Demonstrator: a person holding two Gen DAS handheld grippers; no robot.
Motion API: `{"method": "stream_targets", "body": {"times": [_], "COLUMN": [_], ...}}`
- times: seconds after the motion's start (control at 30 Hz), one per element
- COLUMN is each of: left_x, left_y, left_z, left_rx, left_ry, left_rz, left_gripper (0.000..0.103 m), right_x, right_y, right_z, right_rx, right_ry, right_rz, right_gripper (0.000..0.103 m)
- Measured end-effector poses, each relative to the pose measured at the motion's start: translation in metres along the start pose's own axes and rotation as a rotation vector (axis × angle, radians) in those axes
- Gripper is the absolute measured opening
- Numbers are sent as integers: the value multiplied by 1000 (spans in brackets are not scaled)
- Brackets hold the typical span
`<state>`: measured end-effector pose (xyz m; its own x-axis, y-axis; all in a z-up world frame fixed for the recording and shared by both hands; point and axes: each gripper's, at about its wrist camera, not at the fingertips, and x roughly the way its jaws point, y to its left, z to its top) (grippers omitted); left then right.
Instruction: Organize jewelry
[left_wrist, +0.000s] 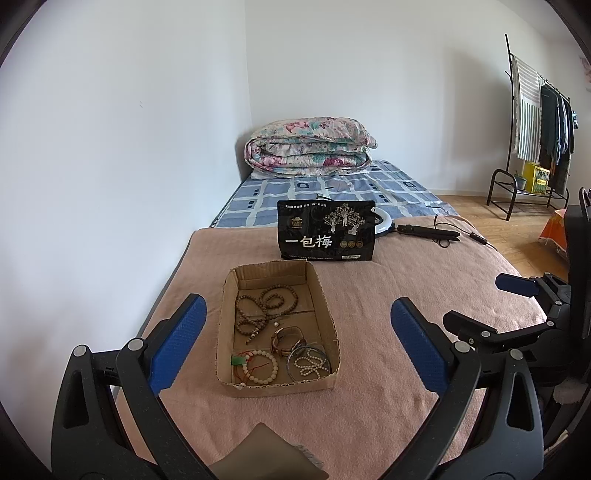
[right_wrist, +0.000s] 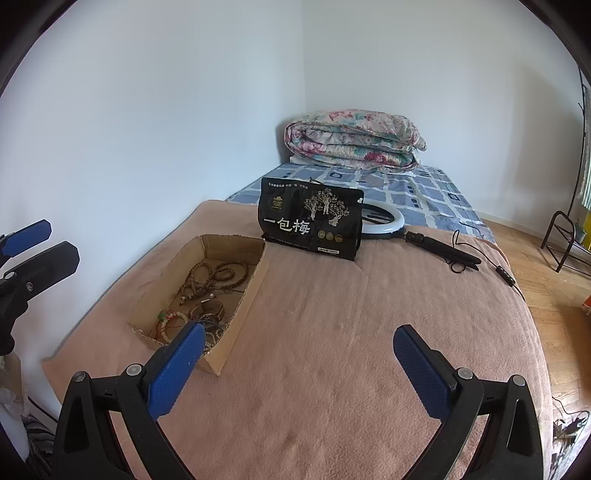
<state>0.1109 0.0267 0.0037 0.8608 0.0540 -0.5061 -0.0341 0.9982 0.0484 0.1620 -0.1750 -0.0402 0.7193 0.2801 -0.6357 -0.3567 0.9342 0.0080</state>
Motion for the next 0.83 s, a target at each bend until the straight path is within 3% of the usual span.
{"method": "stream_targets", "body": {"times": [0.83], "left_x": [-1], "left_y": [2], "left_z": [-3], "left_rx": [4], "left_ry": [-7], "left_rz": [15], "left_gripper": [102], "right_x": [2], "right_y": [2], "right_z": [-8], "right_rx": [-12], "right_ry": [12], "right_rz": [2], "right_gripper": [103]}}
